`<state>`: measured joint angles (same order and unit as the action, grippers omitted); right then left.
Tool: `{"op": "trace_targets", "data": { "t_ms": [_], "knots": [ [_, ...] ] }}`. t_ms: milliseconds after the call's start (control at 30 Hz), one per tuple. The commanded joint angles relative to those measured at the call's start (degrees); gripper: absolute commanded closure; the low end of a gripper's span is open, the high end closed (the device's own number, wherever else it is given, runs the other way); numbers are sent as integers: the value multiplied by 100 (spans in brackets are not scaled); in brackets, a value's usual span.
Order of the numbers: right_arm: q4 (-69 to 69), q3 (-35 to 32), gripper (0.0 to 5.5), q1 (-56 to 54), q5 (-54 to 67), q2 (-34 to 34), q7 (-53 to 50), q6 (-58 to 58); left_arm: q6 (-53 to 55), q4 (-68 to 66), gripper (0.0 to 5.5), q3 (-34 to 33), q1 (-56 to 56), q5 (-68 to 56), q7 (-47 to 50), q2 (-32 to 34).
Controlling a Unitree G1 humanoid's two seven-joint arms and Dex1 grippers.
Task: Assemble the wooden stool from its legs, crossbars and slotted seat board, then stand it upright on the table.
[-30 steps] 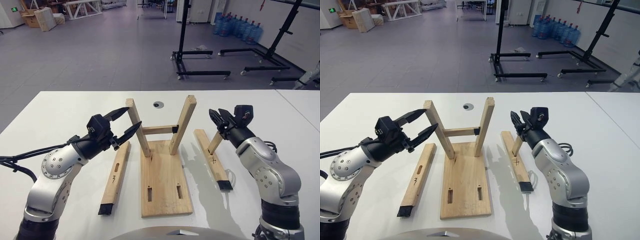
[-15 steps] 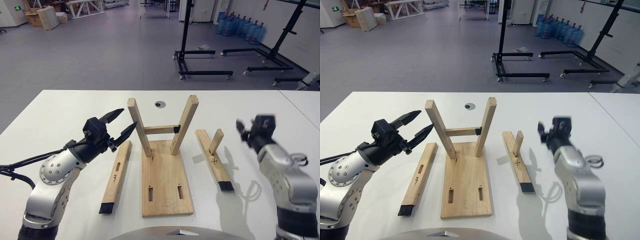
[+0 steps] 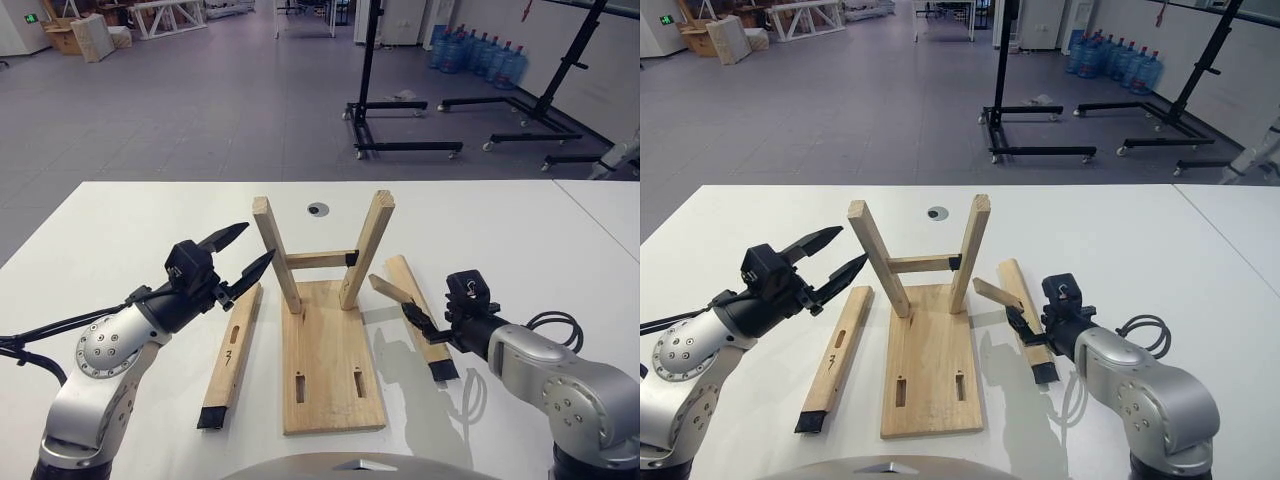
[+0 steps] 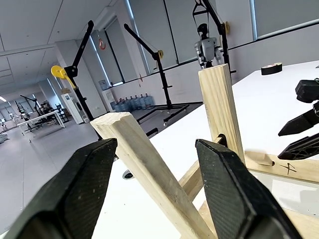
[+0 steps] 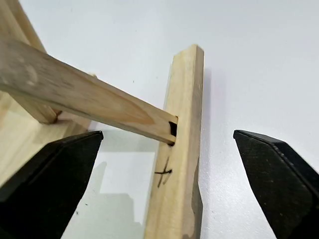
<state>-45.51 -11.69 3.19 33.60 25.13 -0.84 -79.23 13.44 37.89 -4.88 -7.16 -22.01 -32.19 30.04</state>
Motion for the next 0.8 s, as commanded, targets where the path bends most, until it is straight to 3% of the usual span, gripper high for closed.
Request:
{"op": "trace_targets", "data": {
  "t_ms": [33, 233, 433, 800],
  "knots": [
    [144, 46, 70, 108, -369, 236, 94, 288, 77, 80, 259, -24, -34, -9, -25, 70],
    [285, 415, 70, 220, -663, 261, 328, 621, 63, 24, 259, -17, -2, 28, -37, 77],
    [209, 350, 70, 356, -612, 253, 630, 370, 65, 55, 259, -51, -60, 52, -57, 119],
    [556, 520, 264, 566, -722, 339, 987, -133, 100, 8, 259, -2, 76, 37, -75, 107]
  ]
}}
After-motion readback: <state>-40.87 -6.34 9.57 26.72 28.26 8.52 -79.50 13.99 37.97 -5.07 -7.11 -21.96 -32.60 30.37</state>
